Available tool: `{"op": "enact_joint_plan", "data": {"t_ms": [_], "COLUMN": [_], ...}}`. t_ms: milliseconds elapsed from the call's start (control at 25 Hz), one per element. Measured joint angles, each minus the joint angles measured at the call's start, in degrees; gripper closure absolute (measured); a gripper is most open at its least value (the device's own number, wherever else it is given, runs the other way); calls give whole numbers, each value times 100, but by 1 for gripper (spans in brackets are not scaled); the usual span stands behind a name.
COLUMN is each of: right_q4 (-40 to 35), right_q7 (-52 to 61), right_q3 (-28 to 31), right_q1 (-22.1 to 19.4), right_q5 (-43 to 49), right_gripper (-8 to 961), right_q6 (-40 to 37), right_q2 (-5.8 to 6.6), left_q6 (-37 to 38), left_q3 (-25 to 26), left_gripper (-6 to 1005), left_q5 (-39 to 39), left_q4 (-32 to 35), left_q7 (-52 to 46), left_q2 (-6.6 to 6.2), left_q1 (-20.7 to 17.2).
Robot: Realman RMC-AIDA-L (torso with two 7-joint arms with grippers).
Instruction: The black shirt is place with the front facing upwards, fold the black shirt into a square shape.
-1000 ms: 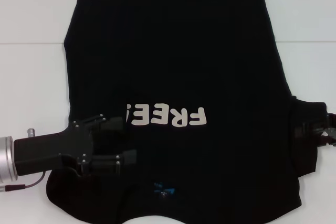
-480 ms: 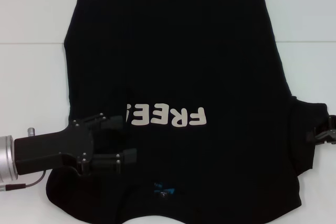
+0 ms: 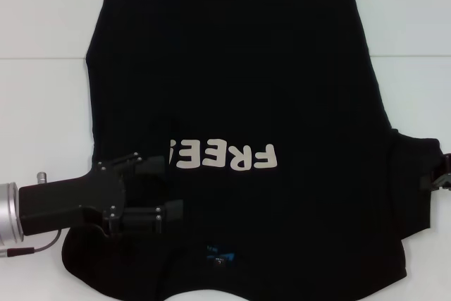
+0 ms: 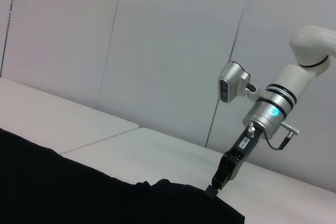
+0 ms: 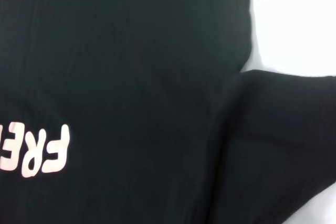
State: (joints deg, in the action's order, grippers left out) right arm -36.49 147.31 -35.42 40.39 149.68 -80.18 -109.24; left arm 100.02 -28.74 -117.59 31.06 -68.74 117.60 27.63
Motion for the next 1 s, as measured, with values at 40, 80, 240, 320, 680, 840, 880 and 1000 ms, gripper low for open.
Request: {"op": "enact_joint_plan", "data": {"t_ms": [40, 80, 240, 320, 680, 840, 880, 1000], "right_q4": [-41, -87, -464, -654, -882, -884, -884, -886], "right_q7": [0, 0, -20, -79, -380, -472, -491, -514], "right_q3": [9, 20, 98, 139, 59, -78, -166, -486], "right_q1": [-12, -26, -115, -145, 1, 80, 104, 199], "right_q5": [-1, -2, -90, -192, -320, -314, -312, -308], "right_gripper": [905, 928, 951, 951, 950, 950, 950, 950], "right_q6": [-19, -25, -184, -306, -508, -527, -527, -538], "right_q2": [9, 18, 42, 59, 66, 43, 37, 10], "left_q6": [0, 0, 0, 0, 0, 0, 0, 0], "left_q3": [0, 0, 0, 0, 0, 0, 0, 0], "left_gripper": [49, 49, 49, 49, 50, 50, 50, 50], "left_q5": [0, 0, 0, 0, 0, 0, 0, 0], "left_q4": [-4, -6, -9, -10, 15, 20, 21, 23], "left_q7": [-2, -4, -6, -7, -112, -150, -150, -150], "left_q2": [-5, -8, -10, -10, -10, -9, -10, -13], "left_q1": [-1, -1, -7, -15, -41, -47, -47, -36]}}
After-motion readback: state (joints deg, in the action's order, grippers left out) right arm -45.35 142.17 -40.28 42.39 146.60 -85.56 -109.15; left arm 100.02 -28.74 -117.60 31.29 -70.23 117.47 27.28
